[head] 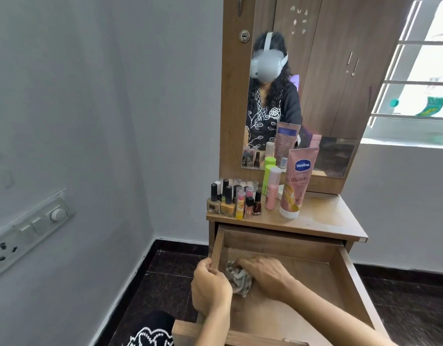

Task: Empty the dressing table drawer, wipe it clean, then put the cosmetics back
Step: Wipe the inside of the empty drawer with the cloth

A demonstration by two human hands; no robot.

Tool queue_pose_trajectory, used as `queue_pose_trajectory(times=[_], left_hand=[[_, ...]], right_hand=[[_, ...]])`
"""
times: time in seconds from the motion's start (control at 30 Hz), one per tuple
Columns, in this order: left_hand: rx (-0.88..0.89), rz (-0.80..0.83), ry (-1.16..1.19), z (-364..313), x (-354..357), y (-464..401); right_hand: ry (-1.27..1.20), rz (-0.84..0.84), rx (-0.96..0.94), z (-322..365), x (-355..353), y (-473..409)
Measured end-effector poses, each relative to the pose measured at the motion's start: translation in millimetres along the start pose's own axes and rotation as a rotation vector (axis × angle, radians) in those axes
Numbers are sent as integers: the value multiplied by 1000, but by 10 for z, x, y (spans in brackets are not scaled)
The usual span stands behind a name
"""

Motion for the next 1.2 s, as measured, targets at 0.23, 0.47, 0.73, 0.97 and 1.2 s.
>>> queue_pose_trajectory(times=[0.23, 0.47, 0.73, 0.97, 1.2], left_hand=[[-5, 0, 1, -5, -1, 0], [4, -2, -9, -22, -4, 10], [7, 18, -25, -2, 3, -3], [11, 20, -33, 0, 14, 19], [13, 19, -60, -22, 21, 9]], right_hand=[[-57, -59, 218, 43, -45, -260], [-82, -9, 150, 133, 46, -438], [72, 214, 18, 263, 69, -135], [126, 121, 175, 176, 6, -430], [19, 139, 348, 131, 16, -528]])
Point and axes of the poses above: each hand's wrist, its own y-axis away from the middle knuckle, its own x-axis out of the palm, z = x × y, the point moved 6 cm from there along -y, towards the middle knuckle
